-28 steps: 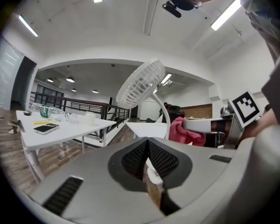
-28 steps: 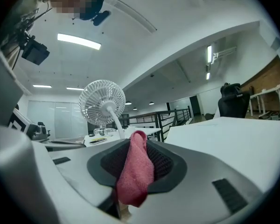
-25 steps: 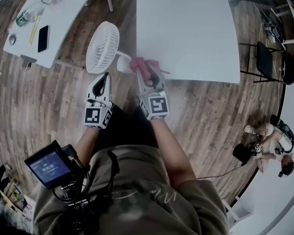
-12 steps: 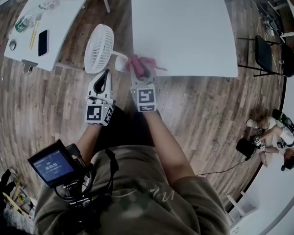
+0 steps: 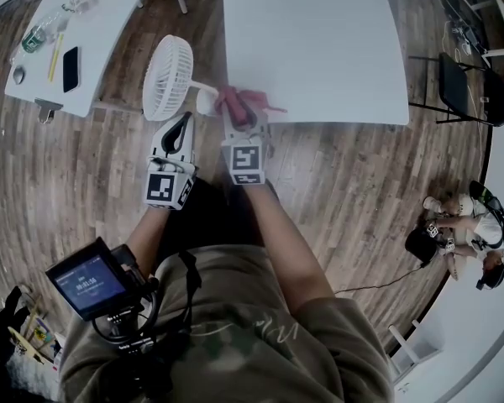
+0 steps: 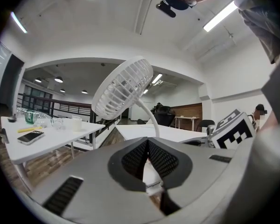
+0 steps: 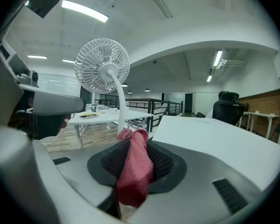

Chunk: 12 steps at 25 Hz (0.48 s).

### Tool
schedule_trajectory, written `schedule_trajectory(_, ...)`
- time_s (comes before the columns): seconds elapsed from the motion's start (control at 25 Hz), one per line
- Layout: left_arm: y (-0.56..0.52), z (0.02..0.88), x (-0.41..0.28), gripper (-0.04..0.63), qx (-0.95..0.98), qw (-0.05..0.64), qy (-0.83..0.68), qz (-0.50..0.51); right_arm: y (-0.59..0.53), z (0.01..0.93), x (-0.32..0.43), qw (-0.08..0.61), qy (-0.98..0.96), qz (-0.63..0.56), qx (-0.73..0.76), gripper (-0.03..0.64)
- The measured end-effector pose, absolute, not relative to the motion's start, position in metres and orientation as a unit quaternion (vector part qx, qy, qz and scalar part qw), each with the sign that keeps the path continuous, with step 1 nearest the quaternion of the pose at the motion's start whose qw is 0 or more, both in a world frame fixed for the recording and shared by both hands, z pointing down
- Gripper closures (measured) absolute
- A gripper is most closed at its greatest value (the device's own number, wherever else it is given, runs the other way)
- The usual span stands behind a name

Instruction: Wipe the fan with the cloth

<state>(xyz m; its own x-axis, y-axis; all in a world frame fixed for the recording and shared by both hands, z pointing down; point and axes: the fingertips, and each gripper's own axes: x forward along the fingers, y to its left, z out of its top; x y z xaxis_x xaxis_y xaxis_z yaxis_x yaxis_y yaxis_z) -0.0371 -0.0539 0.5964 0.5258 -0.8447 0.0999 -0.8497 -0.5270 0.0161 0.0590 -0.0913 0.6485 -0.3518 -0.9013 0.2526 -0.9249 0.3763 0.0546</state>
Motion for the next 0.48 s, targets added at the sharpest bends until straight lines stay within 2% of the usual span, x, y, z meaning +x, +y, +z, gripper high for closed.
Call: schedule_trajectory(0.48,-0.056,0.596,-0.035,0.575,0.877,0.049,-0.476,0.036,-0.083,0.663,0.089,0.124,-0.798,0.094,0.583,0.482)
